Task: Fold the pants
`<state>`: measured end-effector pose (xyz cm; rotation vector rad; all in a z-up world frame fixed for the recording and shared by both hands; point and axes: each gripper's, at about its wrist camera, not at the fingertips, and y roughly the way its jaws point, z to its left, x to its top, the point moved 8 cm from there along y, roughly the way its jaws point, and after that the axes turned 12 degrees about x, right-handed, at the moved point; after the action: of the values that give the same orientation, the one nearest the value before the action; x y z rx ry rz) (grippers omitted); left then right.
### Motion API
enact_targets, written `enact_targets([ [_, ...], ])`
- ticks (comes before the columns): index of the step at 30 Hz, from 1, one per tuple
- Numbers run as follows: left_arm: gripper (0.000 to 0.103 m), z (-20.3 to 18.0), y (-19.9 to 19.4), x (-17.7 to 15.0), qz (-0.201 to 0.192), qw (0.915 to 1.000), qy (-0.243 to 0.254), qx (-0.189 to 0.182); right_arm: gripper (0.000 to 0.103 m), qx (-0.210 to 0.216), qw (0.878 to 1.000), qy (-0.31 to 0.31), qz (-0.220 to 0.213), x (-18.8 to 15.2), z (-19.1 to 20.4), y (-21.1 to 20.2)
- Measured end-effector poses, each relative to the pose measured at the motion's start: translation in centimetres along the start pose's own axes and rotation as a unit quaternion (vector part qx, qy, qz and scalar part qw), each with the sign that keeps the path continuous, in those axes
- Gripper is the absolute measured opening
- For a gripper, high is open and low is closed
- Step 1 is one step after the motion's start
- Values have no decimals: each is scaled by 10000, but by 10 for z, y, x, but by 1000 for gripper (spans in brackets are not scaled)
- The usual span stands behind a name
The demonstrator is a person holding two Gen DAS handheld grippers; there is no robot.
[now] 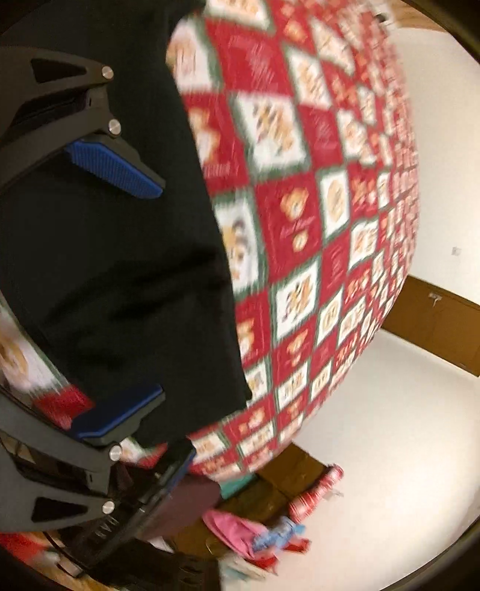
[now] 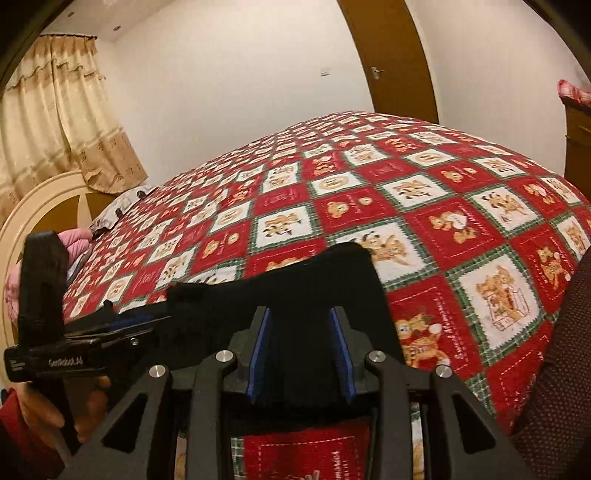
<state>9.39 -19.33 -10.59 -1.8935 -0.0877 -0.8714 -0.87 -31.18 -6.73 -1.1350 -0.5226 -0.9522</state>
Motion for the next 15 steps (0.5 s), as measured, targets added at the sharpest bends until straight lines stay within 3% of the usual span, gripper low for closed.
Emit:
enact_targets([
  [3,96,-5,8,-1,144,9998,-112,-36,35,-42,10000,29,20,-1,-3,2],
  [4,84,-8,7,0,115,9999,-61,-84,35,-80,10000,54,27,-1,-5,2],
  [6,69,-16,4,-2,198,9995,70,-239,35,-64,9999,146,52,-4,-10,3],
  [8,68,-16,3,-3,140,9995,70,-264,35,-55,9997,220,70,-5,-14,4],
  [10,45,-13,3,-3,94,9997,57,-218,35,-64,9995,270,128,-8,-16,7],
  [15,42,-6,-3,1,-153,9994,-79,-290,35,-68,9988,340,331,-19,-20,16],
])
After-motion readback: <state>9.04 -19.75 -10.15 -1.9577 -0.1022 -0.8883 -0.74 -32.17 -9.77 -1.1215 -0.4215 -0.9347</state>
